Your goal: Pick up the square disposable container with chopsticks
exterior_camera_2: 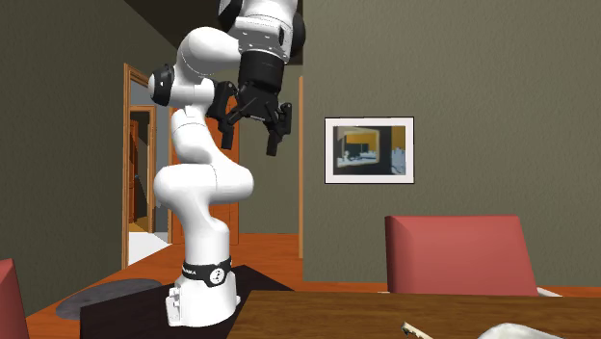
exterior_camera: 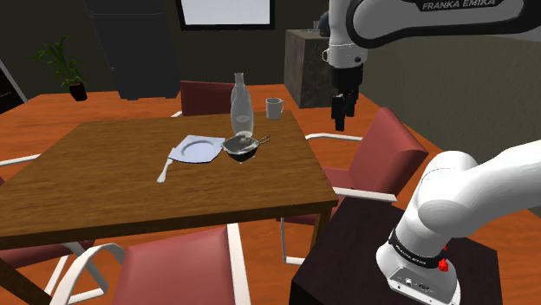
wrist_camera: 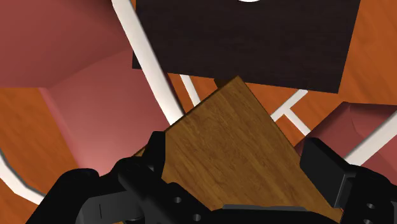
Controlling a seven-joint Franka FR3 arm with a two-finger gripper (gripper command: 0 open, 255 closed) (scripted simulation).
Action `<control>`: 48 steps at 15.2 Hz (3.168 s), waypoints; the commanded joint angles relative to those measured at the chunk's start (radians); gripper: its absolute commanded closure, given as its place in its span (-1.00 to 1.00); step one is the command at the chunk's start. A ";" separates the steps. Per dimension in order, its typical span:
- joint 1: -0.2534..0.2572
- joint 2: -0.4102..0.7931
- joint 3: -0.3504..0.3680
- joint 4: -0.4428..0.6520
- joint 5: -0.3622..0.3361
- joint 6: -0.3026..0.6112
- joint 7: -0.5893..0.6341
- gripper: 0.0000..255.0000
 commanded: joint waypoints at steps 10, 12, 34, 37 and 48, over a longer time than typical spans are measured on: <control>0.015 0.306 -0.066 0.084 0.053 0.265 -0.051 -1.00; 0.020 0.378 -0.079 0.118 0.072 0.313 -0.068 -1.00; -0.012 1.219 -0.095 0.859 0.394 0.468 -0.276 -1.00; -0.020 1.274 -0.088 0.918 0.409 0.467 -0.282 -1.00; -0.021 1.300 -0.082 0.872 0.419 0.538 -0.301 1.00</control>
